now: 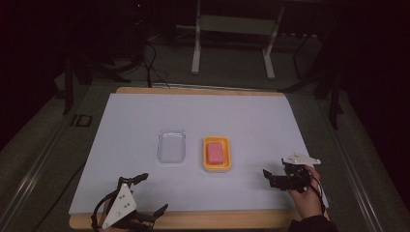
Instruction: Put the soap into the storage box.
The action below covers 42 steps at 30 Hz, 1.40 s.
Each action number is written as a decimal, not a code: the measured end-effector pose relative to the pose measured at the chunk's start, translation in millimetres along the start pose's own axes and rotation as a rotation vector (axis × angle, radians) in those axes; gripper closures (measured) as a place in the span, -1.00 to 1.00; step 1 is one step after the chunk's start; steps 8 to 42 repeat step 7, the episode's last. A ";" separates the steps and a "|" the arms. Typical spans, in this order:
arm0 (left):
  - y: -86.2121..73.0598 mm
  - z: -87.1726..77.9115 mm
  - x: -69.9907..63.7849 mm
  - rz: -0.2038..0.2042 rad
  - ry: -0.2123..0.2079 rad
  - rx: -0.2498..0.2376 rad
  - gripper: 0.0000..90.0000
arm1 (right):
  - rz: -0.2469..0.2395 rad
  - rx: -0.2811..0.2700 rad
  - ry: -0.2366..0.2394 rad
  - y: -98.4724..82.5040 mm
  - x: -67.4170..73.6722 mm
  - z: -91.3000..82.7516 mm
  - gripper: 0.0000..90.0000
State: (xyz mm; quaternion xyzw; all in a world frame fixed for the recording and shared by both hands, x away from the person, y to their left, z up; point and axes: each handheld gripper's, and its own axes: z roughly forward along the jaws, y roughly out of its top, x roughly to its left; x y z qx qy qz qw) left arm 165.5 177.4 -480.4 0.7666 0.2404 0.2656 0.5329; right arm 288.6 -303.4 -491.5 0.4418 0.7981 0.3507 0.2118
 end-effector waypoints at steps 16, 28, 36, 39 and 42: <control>0.2 0.6 0.0 0.002 -0.001 0.001 -0.99 | -0.009 0.013 0.016 -0.8 -0.5 2.1 -0.70; 0.2 0.6 0.0 0.002 -0.001 0.001 -0.99 | -0.009 0.013 0.016 -0.8 -0.5 2.1 -0.70; 0.2 0.6 0.0 0.002 -0.001 0.001 -0.99 | -0.009 0.013 0.016 -0.8 -0.5 2.1 -0.70; 0.2 0.6 0.0 0.002 -0.001 0.001 -0.99 | -0.009 0.013 0.016 -0.8 -0.5 2.1 -0.70; 0.2 0.6 0.0 0.002 -0.001 0.001 -0.99 | -0.009 0.013 0.016 -0.8 -0.5 2.1 -0.70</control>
